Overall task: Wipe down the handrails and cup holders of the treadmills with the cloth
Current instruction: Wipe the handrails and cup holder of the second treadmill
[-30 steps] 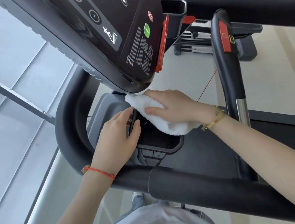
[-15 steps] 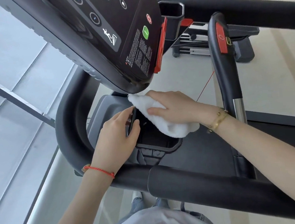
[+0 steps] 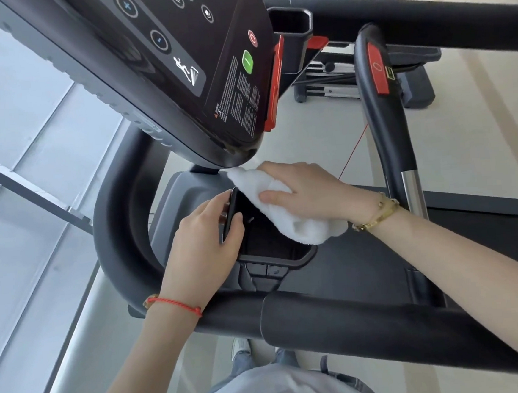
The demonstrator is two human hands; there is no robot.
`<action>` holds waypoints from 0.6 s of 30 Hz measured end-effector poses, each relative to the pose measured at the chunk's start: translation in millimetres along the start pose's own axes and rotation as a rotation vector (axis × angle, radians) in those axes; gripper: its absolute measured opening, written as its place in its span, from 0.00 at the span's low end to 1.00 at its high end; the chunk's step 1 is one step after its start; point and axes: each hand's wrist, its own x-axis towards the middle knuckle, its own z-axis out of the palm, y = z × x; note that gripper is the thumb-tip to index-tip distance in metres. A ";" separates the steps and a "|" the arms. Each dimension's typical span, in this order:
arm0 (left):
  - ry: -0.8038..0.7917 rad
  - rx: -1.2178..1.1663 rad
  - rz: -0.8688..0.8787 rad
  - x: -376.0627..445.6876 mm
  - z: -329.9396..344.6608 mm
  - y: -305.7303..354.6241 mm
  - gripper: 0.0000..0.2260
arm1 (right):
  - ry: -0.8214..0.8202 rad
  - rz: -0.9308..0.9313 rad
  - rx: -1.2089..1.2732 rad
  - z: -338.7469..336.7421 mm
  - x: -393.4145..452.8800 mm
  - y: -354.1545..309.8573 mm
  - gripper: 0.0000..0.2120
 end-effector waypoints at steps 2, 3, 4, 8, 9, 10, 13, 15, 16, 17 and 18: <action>-0.009 -0.002 0.011 0.1 -0.6 0.1 0.18 | 0.080 0.026 0.050 4.9 -9.8 0.5 0.13; -0.006 -0.004 0.018 0.1 -0.7 0.3 0.18 | 0.117 0.059 0.095 7.8 -16.6 1.4 0.13; -0.002 -0.004 0.023 -0.1 -0.9 0.3 0.18 | 0.149 0.104 0.155 10.9 -23.5 1.6 0.13; -0.011 -0.003 0.029 0.0 -1.9 -1.2 0.19 | 0.226 0.318 0.438 31.8 -55.0 -9.6 0.21; -0.013 -0.004 0.031 0.1 -2.0 -1.5 0.19 | 0.238 0.352 0.498 37.9 -61.4 -15.2 0.23; -0.013 -0.005 0.033 0.1 -2.0 -1.5 0.19 | 0.250 0.379 0.535 41.7 -65.3 -20.1 0.26; -0.016 0.007 0.051 -0.2 -1.9 -0.9 0.17 | 0.237 0.424 0.532 30.9 -57.6 -26.0 0.26; -0.027 0.008 0.057 0.2 -1.9 -1.0 0.17 | 0.202 0.426 0.512 17.8 -48.4 -25.0 0.22; -0.029 0.006 0.058 0.3 -1.9 -1.5 0.16 | 0.189 0.417 0.509 14.5 -46.6 -23.5 0.20; -0.031 0.002 0.060 0.4 -2.2 -1.9 0.16 | 0.184 0.407 0.511 14.0 -47.3 -21.9 0.20; -0.035 -0.007 0.063 0.3 -2.6 -2.3 0.16 | 0.182 0.398 0.516 15.4 -50.8 -20.2 0.20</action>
